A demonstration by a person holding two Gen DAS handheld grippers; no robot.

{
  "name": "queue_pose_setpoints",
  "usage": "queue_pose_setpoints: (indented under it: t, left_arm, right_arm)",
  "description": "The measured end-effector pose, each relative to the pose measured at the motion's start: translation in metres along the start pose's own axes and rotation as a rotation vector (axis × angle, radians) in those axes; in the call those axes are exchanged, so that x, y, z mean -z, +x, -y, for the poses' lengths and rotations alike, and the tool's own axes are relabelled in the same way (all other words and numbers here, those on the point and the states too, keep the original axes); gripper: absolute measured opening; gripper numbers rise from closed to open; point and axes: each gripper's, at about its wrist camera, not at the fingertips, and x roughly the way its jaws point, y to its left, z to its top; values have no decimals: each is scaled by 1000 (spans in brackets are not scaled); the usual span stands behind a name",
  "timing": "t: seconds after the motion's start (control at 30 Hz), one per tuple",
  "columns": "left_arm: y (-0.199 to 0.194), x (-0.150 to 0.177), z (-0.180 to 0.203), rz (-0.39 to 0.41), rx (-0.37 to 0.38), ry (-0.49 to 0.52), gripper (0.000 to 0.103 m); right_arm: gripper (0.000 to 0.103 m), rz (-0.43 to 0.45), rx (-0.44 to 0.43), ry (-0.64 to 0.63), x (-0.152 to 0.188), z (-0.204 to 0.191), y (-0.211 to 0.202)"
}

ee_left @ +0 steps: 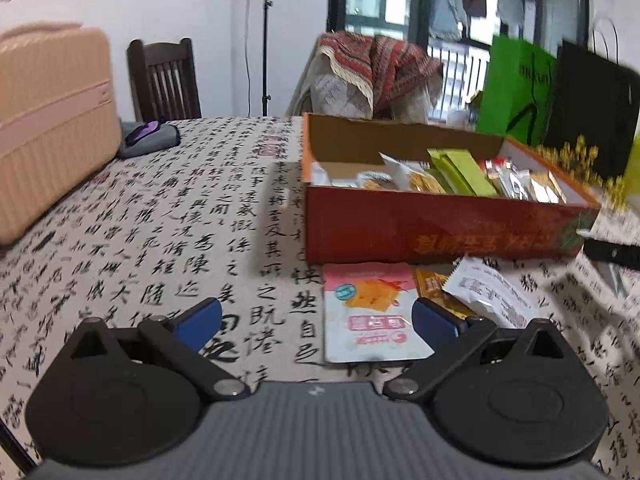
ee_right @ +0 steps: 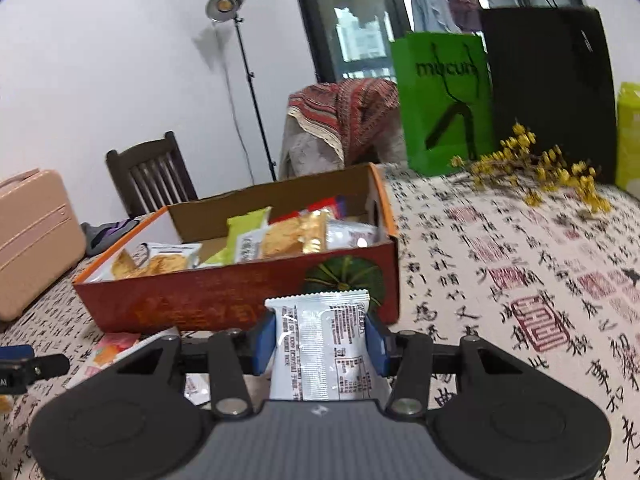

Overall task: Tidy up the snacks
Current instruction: 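Grasp a white sachet with the right tool while the left tool grasps a pink packet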

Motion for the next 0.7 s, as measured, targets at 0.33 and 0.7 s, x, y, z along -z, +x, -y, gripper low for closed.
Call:
queue_pose_setpoints:
  t: [0.33,0.7]
  left_arm:
    - [41,-7,39,-121,-99,60,103]
    - [46,-8,42,-123,-57,-30,94]
  right_arm:
    - [47,51,24,-34,5,-5,-6]
    - [49,79,1,-7,4,-1,-14]
